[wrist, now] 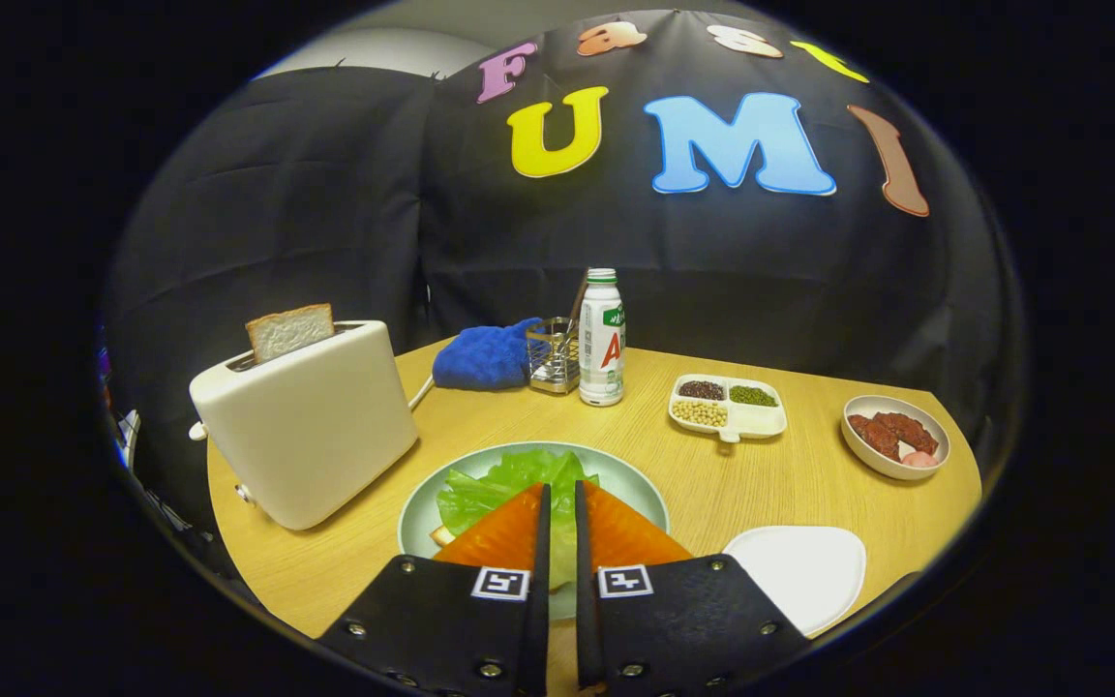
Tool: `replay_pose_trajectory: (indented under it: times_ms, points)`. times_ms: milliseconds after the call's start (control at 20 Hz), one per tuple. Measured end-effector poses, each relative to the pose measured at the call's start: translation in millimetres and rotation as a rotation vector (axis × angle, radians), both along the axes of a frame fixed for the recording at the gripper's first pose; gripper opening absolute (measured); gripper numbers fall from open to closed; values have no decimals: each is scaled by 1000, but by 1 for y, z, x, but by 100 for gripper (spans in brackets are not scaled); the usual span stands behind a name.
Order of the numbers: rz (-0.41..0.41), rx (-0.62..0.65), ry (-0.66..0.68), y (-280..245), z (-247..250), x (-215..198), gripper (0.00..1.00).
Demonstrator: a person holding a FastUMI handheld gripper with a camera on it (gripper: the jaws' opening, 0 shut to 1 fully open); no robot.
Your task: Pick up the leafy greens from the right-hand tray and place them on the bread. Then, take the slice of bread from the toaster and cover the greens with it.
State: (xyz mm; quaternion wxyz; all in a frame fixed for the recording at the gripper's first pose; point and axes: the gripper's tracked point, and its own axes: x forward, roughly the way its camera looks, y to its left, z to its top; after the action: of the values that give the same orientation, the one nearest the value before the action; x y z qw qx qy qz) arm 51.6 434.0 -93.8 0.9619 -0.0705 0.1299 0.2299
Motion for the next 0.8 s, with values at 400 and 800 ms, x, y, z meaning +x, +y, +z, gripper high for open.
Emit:
replay_pose_trajectory:
  times_ms: [400, 800]
  points:
    - [-45, 41, -120, 16, 32, -40, 14]
    - [0, 58, -170, 85, 45, -71, 16]
